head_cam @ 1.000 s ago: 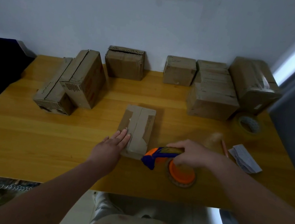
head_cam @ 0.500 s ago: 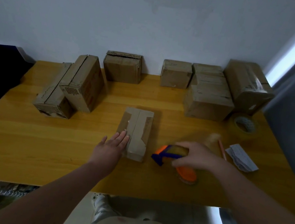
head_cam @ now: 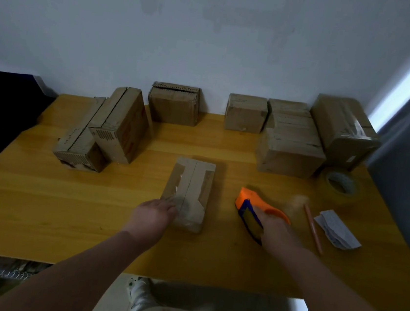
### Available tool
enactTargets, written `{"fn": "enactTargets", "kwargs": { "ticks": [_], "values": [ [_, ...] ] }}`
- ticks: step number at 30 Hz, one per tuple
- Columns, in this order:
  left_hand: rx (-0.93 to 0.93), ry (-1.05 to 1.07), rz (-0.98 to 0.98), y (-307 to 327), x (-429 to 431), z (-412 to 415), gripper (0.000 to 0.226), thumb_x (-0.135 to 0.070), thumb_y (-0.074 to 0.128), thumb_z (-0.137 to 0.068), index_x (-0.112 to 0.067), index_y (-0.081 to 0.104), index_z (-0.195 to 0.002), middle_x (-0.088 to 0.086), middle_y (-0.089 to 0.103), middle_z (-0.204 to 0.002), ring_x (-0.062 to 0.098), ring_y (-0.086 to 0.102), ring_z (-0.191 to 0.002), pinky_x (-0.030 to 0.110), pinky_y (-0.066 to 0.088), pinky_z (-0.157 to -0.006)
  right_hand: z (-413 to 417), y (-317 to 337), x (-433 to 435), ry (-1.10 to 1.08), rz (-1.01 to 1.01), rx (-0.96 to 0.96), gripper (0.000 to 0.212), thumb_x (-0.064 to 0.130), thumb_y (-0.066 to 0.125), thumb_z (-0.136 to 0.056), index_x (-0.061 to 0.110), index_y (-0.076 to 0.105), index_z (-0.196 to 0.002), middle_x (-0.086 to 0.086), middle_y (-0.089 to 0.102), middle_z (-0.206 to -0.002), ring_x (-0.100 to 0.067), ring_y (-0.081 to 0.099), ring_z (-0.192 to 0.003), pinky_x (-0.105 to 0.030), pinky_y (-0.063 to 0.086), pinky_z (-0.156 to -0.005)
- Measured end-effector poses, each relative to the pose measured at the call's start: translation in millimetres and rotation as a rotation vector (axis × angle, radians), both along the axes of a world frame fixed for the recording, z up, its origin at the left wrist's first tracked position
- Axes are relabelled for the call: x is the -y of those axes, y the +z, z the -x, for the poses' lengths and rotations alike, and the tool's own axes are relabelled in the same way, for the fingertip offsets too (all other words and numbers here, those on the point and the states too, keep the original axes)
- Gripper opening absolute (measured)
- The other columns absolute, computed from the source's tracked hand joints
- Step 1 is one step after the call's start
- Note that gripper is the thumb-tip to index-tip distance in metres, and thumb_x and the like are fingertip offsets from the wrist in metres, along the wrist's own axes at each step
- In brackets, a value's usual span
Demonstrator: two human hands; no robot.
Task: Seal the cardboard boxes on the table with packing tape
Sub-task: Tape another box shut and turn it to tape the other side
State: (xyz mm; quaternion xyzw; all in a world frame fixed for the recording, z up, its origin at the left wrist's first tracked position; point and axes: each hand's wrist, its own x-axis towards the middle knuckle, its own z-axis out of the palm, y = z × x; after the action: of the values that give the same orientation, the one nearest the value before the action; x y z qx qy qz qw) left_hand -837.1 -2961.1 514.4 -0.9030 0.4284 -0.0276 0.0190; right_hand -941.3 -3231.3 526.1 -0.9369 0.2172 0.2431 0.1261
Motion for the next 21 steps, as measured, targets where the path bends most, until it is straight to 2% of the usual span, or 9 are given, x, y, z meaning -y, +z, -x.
{"fn": "enactTargets", "kwargs": {
  "ticks": [2,4,6,8,12,15,18,21],
  "values": [
    [-0.023,0.040,0.022,7,2,-6,0.034,-0.009,0.091,-0.043,-0.017,0.066,-0.065,0.000,0.062,-0.062,0.018,0.057,-0.049,0.023,0.045,-0.042,1,-2,0,0.025,0.019,-0.014,0.084,0.003,0.051,-0.092,0.039,0.006,-0.153,-0.007,0.048,-0.134,-0.025,0.051,-0.118,-0.037,0.049,-0.093],
    [-0.034,0.078,0.038,29,9,-8,0.028,-0.014,0.088,-0.055,-0.020,0.065,-0.069,-0.003,0.060,-0.064,0.015,0.056,-0.050,0.023,0.042,-0.041,-1,0,0,0.085,0.066,0.080,0.077,0.015,0.059,-0.091,0.035,0.017,-0.152,-0.005,0.041,-0.142,-0.027,0.044,-0.128,-0.038,0.046,-0.099],
    [-0.024,0.147,0.047,55,18,-14,0.009,-0.021,0.070,-0.081,-0.022,0.066,-0.089,-0.003,0.063,-0.084,0.017,0.062,-0.071,0.027,0.043,-0.052,-6,7,0,0.108,0.050,0.192,0.074,0.032,0.064,-0.089,0.035,0.024,-0.150,-0.002,0.040,-0.139,-0.025,0.045,-0.125,-0.036,0.046,-0.096],
    [-0.058,0.229,0.105,78,27,-23,0.015,-0.025,0.052,-0.095,-0.024,0.064,-0.103,-0.003,0.062,-0.099,0.020,0.061,-0.090,0.030,0.044,-0.064,-12,15,-3,0.101,-0.043,0.279,0.080,0.043,0.069,-0.084,0.035,0.025,-0.151,0.000,0.038,-0.139,-0.024,0.044,-0.127,-0.034,0.044,-0.097],
    [-0.229,0.250,0.185,108,34,-42,0.016,-0.023,0.053,-0.096,-0.022,0.068,-0.101,-0.002,0.066,-0.098,0.018,0.060,-0.092,0.033,0.051,-0.075,-24,37,-16,0.069,-0.400,0.381,0.102,0.047,0.081,-0.071,0.041,0.019,-0.152,0.001,0.024,-0.156,-0.021,0.023,-0.144,-0.041,0.030,-0.114],
    [-0.394,0.183,0.185,114,34,-49,0.013,-0.020,0.057,-0.094,-0.018,0.070,-0.098,-0.001,0.068,-0.097,0.014,0.060,-0.088,0.033,0.053,-0.079,-26,49,-31,0.137,-0.495,0.328,0.117,0.045,0.086,-0.065,0.043,0.009,-0.152,0.009,0.014,-0.160,-0.017,0.013,-0.147,-0.038,0.022,-0.117],
    [-0.502,0.174,0.198,112,37,-50,0.013,-0.019,0.059,-0.094,-0.014,0.071,-0.096,-0.001,0.067,-0.093,0.011,0.059,-0.087,0.022,0.048,-0.075,-26,49,-44,0.120,-0.536,0.330,0.116,0.038,0.088,-0.065,0.035,0.012,-0.153,0.008,0.022,-0.158,-0.016,0.020,-0.144,-0.033,0.024,-0.114],
    [-0.509,0.212,0.232,109,40,-48,0.012,-0.017,0.060,-0.093,-0.014,0.071,-0.095,0.000,0.068,-0.095,0.013,0.061,-0.091,0.025,0.049,-0.077,-26,45,-48,0.100,-0.558,0.363,0.113,0.038,0.088,-0.065,0.031,0.017,-0.153,0.010,0.033,-0.152,-0.013,0.030,-0.140,-0.029,0.030,-0.110]
  ]
}}
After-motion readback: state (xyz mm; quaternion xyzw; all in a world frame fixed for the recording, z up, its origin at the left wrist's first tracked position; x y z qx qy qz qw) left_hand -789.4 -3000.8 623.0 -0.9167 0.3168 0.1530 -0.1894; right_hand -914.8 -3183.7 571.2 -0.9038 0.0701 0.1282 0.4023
